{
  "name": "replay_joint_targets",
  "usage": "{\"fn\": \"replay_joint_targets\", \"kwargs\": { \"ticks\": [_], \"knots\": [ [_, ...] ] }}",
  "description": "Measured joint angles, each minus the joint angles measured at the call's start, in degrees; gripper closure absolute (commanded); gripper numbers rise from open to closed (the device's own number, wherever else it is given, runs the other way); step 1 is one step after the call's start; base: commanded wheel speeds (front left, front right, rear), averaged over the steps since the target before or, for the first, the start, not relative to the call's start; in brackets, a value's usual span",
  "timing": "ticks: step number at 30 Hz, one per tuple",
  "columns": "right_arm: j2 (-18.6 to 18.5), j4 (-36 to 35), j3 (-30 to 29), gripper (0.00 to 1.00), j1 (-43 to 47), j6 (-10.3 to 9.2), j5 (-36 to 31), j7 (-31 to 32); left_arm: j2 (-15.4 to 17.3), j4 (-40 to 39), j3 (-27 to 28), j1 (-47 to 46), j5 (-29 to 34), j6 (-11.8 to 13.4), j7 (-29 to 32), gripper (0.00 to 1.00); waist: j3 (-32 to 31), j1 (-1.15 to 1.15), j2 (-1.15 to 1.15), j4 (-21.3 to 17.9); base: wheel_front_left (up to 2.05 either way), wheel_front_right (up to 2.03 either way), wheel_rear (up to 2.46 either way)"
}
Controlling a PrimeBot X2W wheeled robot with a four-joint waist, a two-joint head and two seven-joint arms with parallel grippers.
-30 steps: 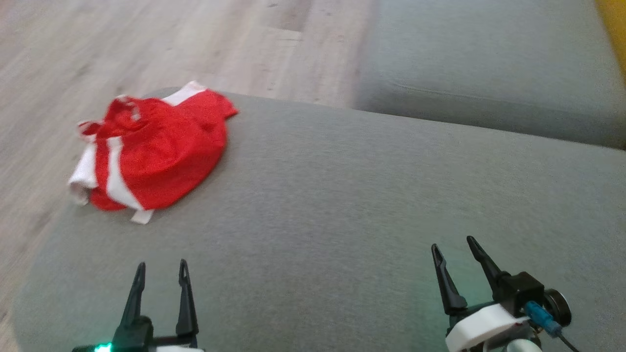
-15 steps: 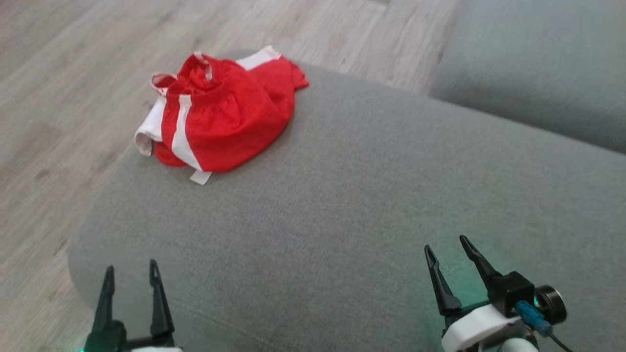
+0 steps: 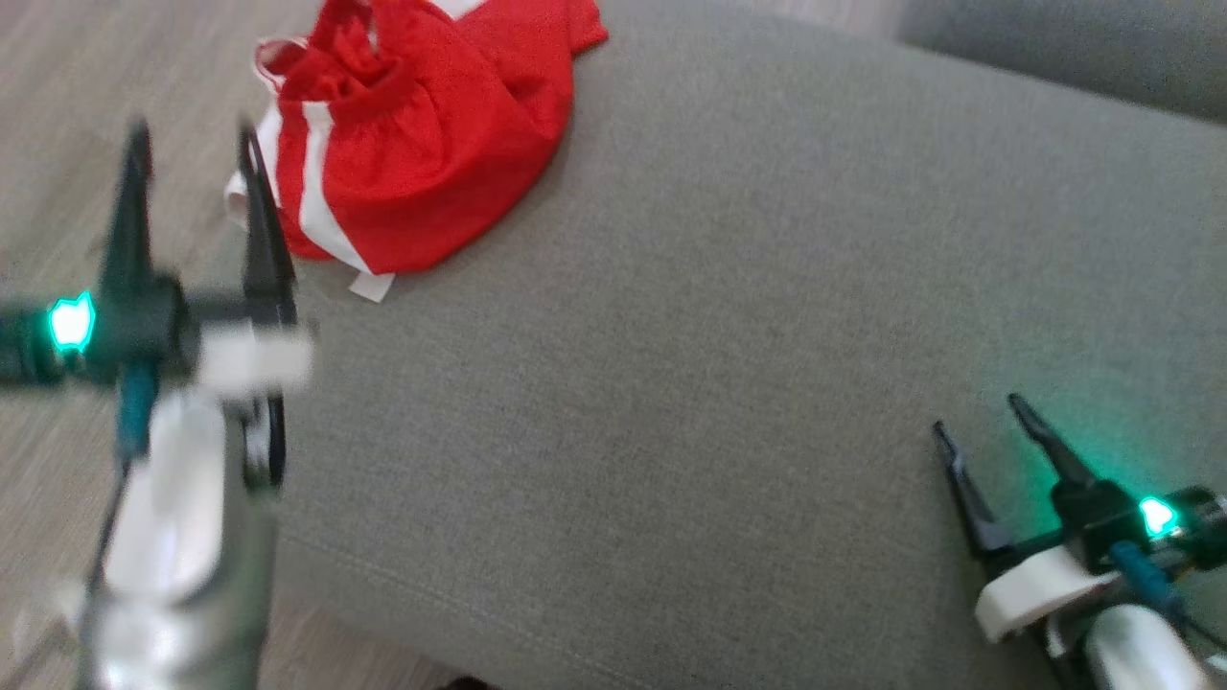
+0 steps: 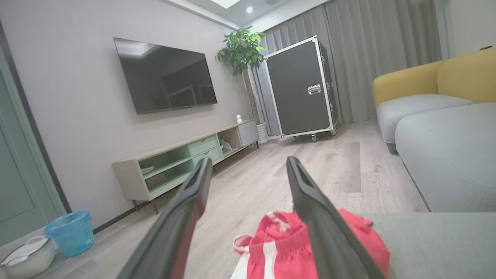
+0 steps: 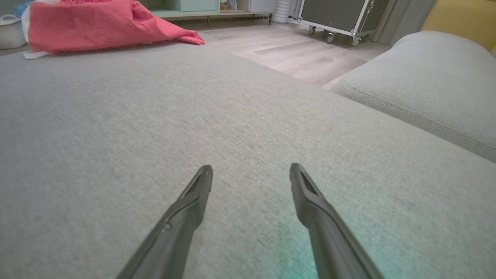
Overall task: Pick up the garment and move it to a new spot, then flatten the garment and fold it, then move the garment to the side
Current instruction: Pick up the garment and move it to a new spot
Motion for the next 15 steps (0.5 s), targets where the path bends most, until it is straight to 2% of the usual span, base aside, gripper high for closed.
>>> {"fn": "replay_joint_targets", "kwargs": {
  "ticks": [6,8,13,15],
  "knots": [
    [-5.2,-3.7,0.0,0.0,-2.0,0.0,0.0,-0.2,0.7,18.1,-0.2,-20.0,-0.7,-2.3,0.1,0.0,6.4,0.0,0.0,-0.9,0.0,0.0,0.0],
    [-7.2,-6.1,-0.8,0.0,-3.7,0.0,0.2,-0.5,0.7,27.7,-0.4,-27.3,-1.5,-3.6,3.2,0.0,9.5,0.0,0.0,-1.8,0.0,0.0,0.0],
    [-8.4,-9.2,-0.9,0.0,-5.9,0.0,0.8,-0.9,1.8,39.9,-0.4,-35.9,-2.5,-6.7,7.2,0.0,13.3,-0.01,0.0,-4.7,0.0,0.0,0.0],
    [-8.6,-10.1,-1.2,0.0,-6.6,0.0,0.9,-1.1,2.5,43.9,-0.3,-38.1,-2.8,-6.8,8.9,0.0,14.6,-0.01,0.0,-6.0,0.0,0.0,0.0]
  ]
}}
